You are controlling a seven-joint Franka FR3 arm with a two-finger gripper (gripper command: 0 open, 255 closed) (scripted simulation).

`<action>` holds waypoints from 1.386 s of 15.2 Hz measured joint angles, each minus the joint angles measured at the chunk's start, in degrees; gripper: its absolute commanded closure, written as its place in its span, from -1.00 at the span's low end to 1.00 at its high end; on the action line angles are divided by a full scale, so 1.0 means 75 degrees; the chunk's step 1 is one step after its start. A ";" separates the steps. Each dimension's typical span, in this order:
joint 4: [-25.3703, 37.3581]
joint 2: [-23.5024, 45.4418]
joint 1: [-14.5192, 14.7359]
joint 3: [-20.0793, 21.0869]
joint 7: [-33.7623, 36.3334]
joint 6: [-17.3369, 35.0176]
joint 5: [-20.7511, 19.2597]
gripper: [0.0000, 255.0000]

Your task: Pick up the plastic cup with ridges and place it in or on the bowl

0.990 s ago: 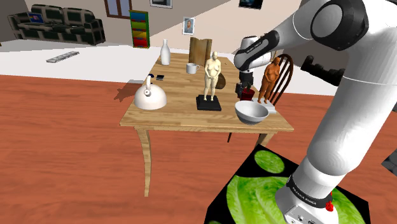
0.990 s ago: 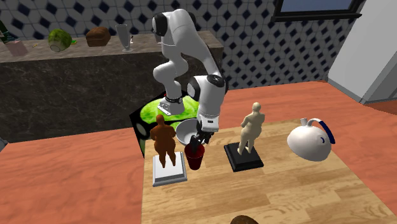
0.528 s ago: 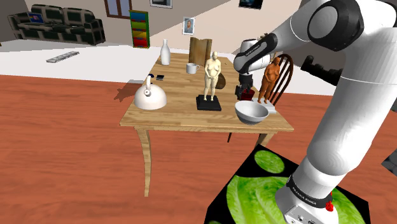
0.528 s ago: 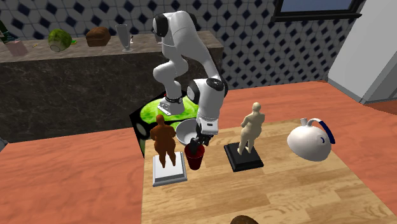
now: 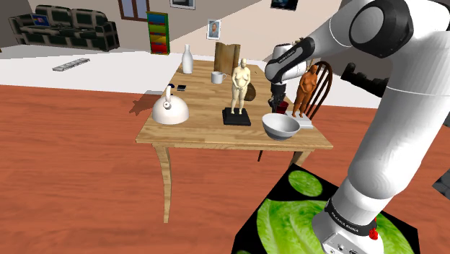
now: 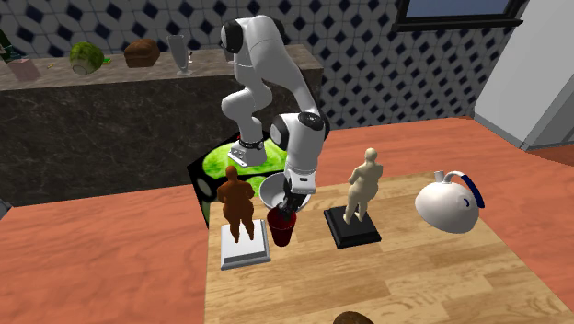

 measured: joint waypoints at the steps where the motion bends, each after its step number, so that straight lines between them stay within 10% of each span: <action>1: 0.0007 0.0005 -0.0004 -0.0001 -0.0007 -0.0002 0.0004 1.00; 21: 0.0808 -0.0716 0.0073 -0.0002 -0.0111 -0.1535 -0.0129 1.00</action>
